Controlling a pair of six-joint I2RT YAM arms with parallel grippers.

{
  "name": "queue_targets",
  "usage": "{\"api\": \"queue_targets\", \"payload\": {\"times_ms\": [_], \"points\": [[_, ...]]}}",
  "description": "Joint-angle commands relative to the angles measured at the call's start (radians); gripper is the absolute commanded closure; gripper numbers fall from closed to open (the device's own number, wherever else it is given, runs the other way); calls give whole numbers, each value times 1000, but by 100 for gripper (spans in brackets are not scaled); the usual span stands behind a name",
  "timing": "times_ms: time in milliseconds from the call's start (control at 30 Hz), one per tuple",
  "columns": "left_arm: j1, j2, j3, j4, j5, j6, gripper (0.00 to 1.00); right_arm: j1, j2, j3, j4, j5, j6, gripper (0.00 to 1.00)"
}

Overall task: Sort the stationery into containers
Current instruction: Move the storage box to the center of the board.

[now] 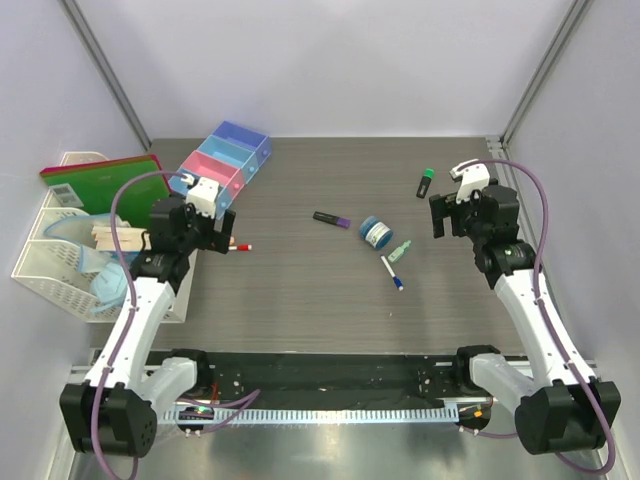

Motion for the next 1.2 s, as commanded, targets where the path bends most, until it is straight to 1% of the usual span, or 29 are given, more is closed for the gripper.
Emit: {"api": "queue_targets", "payload": {"times_ms": [0, 67, 167, 200, 367, 400, 433, 467, 500, 533, 567, 600, 633, 667, 733, 767, 800, 833, 867, 900, 967, 1000, 1067, 1167], "points": [[5, 42, 48, 2, 7, -31, 0, -4, 26, 35, 6, 7, 7, 0], [5, 83, 55, 20, 12, -29, 0, -4, 34, 37, 6, 2, -13, 0], [3, 154, 115, 23, 7, -31, 0, -4, 51, 43, 5, -8, -36, 0], [3, 213, 164, 23, 2, -35, 0, -3, 54, 46, 5, -7, -38, 1], [2, 399, 336, 33, 25, -55, 0, -4, 108, 77, 5, 21, -46, 0], [0, 431, 417, 16, 28, -66, 0, -4, 115, 81, 2, 24, -44, 0], [-1, 508, 460, 8, 28, -98, 0, -4, 122, 92, 3, 25, -43, 0], [-3, 545, 503, 0, 28, -113, 0, -4, 135, 98, 0, 25, -41, 0], [-4, 588, 592, -10, 27, -132, 0, -4, 140, 101, 0, 25, -43, 1], [-3, 663, 638, -30, 22, -147, 0, -4, 145, 106, 0, 27, -43, 0], [-4, 709, 730, -43, 19, -173, 0, -4, 152, 109, 0, 27, -47, 0], [-9, 749, 778, -55, -11, -185, 0, -4, 157, 112, 0, 27, -49, 0], [-11, 839, 830, -88, -27, -198, 0, -4, 160, 114, 0, 27, -50, 0], [-11, 884, 933, -108, -45, -233, 0, -4, 164, 114, 0, 27, -55, 0], [-11, 980, 1047, -186, -83, -254, 1, -4, 175, 115, 0, 25, -58, 0], [-12, 1069, 1160, -211, -99, -277, 1, -4, 181, 114, 0, 27, -62, 0], [-12, 1119, 1216, -243, -99, -288, 2, -3, 184, 112, 0, 27, -61, 0], [-12, 1160, 1271, -269, -143, -297, 3, -4, 188, 112, 2, 30, -64, 0], [-12, 1238, 1368, -318, -154, -307, 5, -3, 188, 111, 2, 30, -64, 0], [-12, 1271, 1411, -340, -166, -326, 5, -4, 191, 109, 2, 30, -67, 0], [-14, 1343, 1495, -362, -192, -340, 7, -3, 191, 100, 5, 30, -72, 0], [-15, 1357, 1511, -360, -208, -350, 8, -4, 188, 97, 6, 30, -73, 0], [-20, 1380, 1528, -346, -232, -348, 9, -3, 184, 89, 11, 30, -75, 0], [-37, 1400, 1525, -311, -258, -319, 9, -4, 177, 80, 20, 30, -66, 0]]}}
